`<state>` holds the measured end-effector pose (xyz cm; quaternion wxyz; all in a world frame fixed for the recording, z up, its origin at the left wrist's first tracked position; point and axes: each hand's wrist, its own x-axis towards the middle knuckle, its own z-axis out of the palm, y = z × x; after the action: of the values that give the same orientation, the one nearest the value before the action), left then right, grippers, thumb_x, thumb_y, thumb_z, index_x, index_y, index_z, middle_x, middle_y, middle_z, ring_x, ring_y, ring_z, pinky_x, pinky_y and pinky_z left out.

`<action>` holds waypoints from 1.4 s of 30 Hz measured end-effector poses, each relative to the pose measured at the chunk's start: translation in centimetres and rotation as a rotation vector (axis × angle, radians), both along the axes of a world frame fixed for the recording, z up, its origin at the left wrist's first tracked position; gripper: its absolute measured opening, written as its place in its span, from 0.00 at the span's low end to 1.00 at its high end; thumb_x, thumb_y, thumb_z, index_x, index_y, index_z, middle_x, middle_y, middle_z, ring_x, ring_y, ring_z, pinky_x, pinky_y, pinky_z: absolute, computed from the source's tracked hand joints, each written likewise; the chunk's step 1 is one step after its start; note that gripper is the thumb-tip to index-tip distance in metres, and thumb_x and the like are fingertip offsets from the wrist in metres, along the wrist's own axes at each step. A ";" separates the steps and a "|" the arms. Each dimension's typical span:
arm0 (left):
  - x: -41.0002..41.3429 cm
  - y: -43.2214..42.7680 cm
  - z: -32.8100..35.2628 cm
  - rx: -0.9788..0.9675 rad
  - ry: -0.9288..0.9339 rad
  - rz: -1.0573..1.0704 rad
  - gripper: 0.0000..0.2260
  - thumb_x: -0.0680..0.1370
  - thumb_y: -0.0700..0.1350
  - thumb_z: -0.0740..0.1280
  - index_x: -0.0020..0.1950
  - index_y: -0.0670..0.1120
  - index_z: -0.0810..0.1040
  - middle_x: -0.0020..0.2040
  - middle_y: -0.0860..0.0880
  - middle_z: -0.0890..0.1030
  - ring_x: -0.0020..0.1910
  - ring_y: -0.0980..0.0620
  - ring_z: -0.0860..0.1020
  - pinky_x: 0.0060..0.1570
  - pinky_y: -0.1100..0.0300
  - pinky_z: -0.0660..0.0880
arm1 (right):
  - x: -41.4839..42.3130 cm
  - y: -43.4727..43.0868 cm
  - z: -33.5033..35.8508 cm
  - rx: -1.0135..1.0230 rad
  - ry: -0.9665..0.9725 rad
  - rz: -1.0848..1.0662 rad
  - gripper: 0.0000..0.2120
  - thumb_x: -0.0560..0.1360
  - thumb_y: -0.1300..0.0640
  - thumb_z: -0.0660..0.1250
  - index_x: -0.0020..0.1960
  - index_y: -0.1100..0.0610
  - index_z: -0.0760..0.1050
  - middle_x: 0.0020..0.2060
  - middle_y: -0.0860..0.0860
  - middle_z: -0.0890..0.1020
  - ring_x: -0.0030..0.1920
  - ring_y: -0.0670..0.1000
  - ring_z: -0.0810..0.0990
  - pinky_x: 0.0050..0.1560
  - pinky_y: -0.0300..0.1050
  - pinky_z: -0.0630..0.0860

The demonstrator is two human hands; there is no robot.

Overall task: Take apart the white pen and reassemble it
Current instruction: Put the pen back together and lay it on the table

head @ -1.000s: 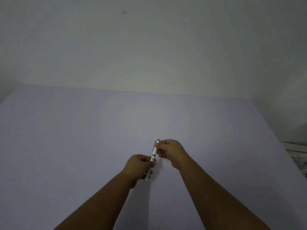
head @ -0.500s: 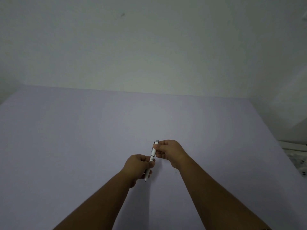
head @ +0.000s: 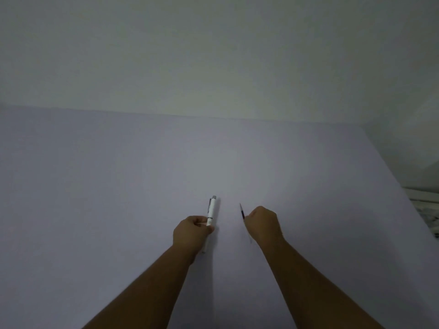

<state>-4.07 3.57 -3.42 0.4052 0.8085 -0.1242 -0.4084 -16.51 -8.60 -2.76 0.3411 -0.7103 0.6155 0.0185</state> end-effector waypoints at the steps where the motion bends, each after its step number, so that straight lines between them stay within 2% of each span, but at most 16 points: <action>1: -0.1 -0.1 -0.2 0.010 -0.023 0.007 0.06 0.69 0.44 0.74 0.44 0.50 0.80 0.37 0.54 0.80 0.38 0.54 0.78 0.31 0.65 0.69 | -0.1 0.2 -0.4 0.020 0.000 -0.021 0.09 0.71 0.58 0.63 0.35 0.62 0.74 0.36 0.58 0.80 0.39 0.55 0.80 0.38 0.43 0.75; 4: -0.3 -0.5 -0.8 0.035 -0.076 0.015 0.06 0.68 0.45 0.75 0.41 0.50 0.79 0.35 0.55 0.80 0.38 0.54 0.78 0.31 0.66 0.69 | -0.1 1.0 -1.0 0.020 -0.005 -0.045 0.11 0.71 0.57 0.63 0.46 0.64 0.78 0.44 0.60 0.84 0.45 0.60 0.83 0.40 0.44 0.77; 9: -0.6 -0.9 -1.3 0.043 -0.116 0.000 0.07 0.68 0.45 0.75 0.41 0.49 0.78 0.33 0.57 0.78 0.33 0.60 0.75 0.29 0.67 0.66 | 0.9 2.5 -1.9 -0.035 -0.001 -0.020 0.10 0.74 0.58 0.60 0.50 0.61 0.77 0.49 0.59 0.83 0.51 0.59 0.81 0.49 0.49 0.79; 13: -0.8 -1.1 -1.5 0.049 -0.128 -0.011 0.07 0.69 0.45 0.74 0.42 0.50 0.77 0.34 0.57 0.78 0.33 0.62 0.74 0.29 0.69 0.66 | 2.0 3.7 -2.1 -0.013 -0.036 -0.005 0.10 0.73 0.56 0.61 0.49 0.60 0.77 0.49 0.58 0.83 0.51 0.59 0.81 0.51 0.52 0.80; 19: -0.7 -1.3 -1.9 0.059 -0.151 -0.035 0.07 0.70 0.45 0.74 0.44 0.48 0.78 0.33 0.59 0.75 0.33 0.63 0.73 0.29 0.69 0.66 | 2.5 4.3 -2.2 0.039 -0.117 -0.030 0.08 0.72 0.56 0.63 0.47 0.59 0.77 0.46 0.58 0.84 0.45 0.60 0.83 0.48 0.55 0.82; 36: -0.6 -1.6 -1.9 0.086 -0.200 -0.074 0.06 0.70 0.45 0.73 0.43 0.48 0.78 0.31 0.58 0.75 0.31 0.63 0.71 0.29 0.72 0.62 | 2.3 4.1 -2.8 0.049 -0.158 -0.043 0.08 0.71 0.51 0.66 0.44 0.55 0.78 0.45 0.55 0.84 0.47 0.57 0.82 0.49 0.54 0.81; 42: -0.4 -1.7 -2.0 0.102 -0.203 -0.083 0.08 0.70 0.46 0.73 0.46 0.48 0.78 0.35 0.55 0.76 0.34 0.60 0.73 0.30 0.73 0.63 | 2.3 4.1 -2.8 0.053 -0.161 -0.046 0.08 0.70 0.50 0.67 0.43 0.54 0.78 0.44 0.54 0.84 0.46 0.56 0.82 0.49 0.52 0.80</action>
<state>-4.52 1.92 -5.43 0.3315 0.8593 -0.1771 -0.3468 -14.25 -4.54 -5.57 0.4084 -0.6858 0.6016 -0.0303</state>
